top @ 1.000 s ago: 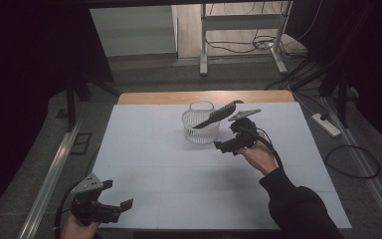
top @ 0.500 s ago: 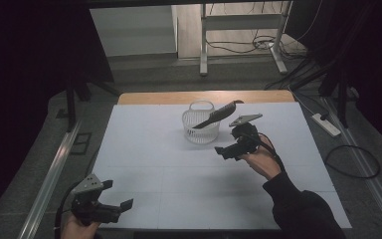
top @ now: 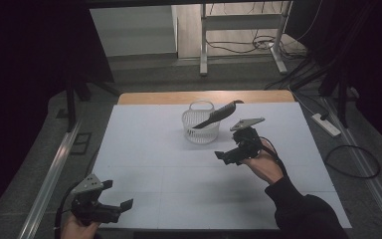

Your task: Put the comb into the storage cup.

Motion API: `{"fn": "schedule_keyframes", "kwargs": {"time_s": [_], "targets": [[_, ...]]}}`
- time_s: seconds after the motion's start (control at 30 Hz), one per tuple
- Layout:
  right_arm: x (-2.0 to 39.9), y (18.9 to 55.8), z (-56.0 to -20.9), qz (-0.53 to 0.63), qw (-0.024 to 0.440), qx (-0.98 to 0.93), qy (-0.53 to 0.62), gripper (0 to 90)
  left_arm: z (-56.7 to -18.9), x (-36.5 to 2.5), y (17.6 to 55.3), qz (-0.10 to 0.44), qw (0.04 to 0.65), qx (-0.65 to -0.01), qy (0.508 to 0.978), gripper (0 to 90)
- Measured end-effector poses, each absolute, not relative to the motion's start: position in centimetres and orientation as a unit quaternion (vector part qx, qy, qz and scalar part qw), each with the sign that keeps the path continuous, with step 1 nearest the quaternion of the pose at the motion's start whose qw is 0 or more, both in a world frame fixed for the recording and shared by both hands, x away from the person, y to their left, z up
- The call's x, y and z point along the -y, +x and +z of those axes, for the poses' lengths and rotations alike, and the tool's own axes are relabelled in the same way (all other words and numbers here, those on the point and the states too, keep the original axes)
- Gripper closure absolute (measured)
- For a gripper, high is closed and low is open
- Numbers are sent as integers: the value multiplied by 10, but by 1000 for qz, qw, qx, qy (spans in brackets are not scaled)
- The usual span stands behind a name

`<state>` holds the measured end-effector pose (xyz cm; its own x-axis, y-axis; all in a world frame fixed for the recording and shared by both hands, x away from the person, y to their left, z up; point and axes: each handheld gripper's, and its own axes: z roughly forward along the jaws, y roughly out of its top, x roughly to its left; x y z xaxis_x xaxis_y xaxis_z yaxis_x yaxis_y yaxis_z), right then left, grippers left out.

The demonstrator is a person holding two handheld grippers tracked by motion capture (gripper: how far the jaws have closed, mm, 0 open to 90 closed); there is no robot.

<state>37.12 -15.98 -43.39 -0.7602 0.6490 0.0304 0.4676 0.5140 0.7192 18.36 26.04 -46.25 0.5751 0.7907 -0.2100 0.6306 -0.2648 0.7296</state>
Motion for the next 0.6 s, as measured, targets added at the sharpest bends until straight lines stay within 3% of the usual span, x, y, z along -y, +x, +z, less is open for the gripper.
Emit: {"fn": "schedule_keyframes", "kwargs": {"time_s": [0.6], "targets": [[167,351,-427,383,119,-861,312,0,-462,-261,183,101,406,-453,787,0]]}}
